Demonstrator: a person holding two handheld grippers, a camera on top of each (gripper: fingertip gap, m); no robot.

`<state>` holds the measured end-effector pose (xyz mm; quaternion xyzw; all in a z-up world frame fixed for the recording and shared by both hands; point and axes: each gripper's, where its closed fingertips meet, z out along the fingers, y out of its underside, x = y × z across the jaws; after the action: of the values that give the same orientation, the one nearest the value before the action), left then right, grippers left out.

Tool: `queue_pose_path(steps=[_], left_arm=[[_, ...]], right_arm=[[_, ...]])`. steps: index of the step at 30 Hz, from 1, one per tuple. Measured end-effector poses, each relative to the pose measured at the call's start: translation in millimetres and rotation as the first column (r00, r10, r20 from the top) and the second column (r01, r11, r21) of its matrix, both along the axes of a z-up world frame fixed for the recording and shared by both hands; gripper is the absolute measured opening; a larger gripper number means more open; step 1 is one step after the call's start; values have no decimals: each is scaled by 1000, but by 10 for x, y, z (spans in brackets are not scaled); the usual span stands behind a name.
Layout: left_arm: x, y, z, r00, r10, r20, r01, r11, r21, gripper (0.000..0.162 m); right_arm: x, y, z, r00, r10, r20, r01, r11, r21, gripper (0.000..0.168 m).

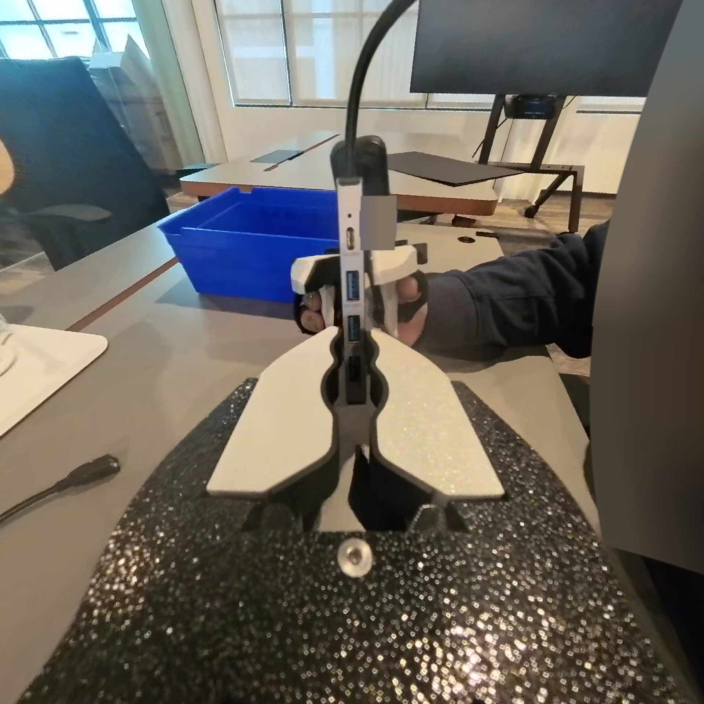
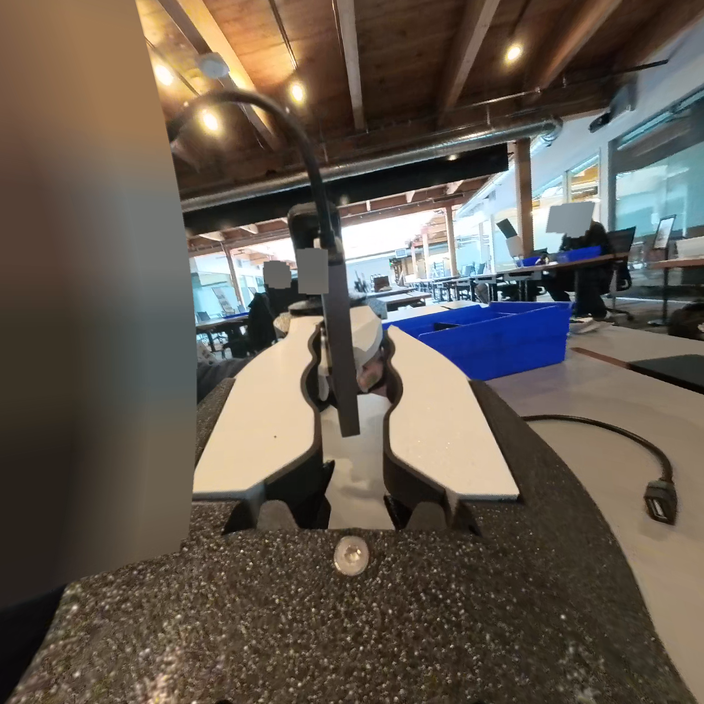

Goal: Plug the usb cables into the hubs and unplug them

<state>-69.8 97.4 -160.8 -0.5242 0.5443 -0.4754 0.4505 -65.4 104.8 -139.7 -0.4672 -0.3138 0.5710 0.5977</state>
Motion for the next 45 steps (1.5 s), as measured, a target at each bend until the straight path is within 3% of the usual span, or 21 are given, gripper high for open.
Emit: queue_pose_path(steps=[5, 15, 17, 20, 22, 24, 26, 28, 33, 38, 42, 45], left_arm=[[60, -12, 1, 1000, 3, 28, -2, 1000, -17, 10], [40, -62, 35, 998, -16, 67, 20, 998, -55, 11], [-90, 38, 121, 994, 49, 93, -46, 998, -33, 21], [-470, 435, 226, 966, 248, 71, -253, 966, 60, 26], [-788, 784, 222, 910, 414, 9, -406, 889, 211, 27], [-1091, 1111, 100, 809, 575, -122, -469, 756, 456, 26], [-1271, 1301, -110, 712, 643, -281, -332, 662, 672, 24], [-1340, 1374, -372, 644, 625, -442, -111, 647, 755, 27], [-1420, 1368, -905, 550, 426, -718, 386, 633, 671, 37], [-1558, 1419, -1161, 400, 282, -872, 523, 711, 470, 66], [-1483, 1330, -1207, 402, 152, -903, 585, 716, 381, 60], [-1516, 1365, -1294, 322, 91, -942, 629, 724, 285, 60]], right_arm=[[19, -35, 21, 999, 46, -18, -46, 999, 3, 16], [-59, -113, -1, 996, 79, 33, -79, 997, 18, 12], [-38, -91, 4, 997, 66, 29, -67, 998, 16, 12], [40, -34, 27, 999, 40, 7, -39, 999, -6, 12], [67, 39, 46, 999, 34, -16, -34, 999, -30, 12], [89, 68, 44, 999, 41, -27, -42, 998, -53, 12], [107, 101, 34, 999, 42, -34, -45, 997, -66, 12], [117, 130, 20, 999, 40, -36, -43, 996, -73, 12], [122, 176, -28, 1000, 29, -10, -30, 997, -71, 12], [124, 219, -37, 1000, 18, -4, -18, 997, -77, 12], [148, 246, -31, 1000, 14, -13, -15, 996, -86, 12], [168, 246, -33, 1000, 5, -11, -6, 997, -83, 12]])
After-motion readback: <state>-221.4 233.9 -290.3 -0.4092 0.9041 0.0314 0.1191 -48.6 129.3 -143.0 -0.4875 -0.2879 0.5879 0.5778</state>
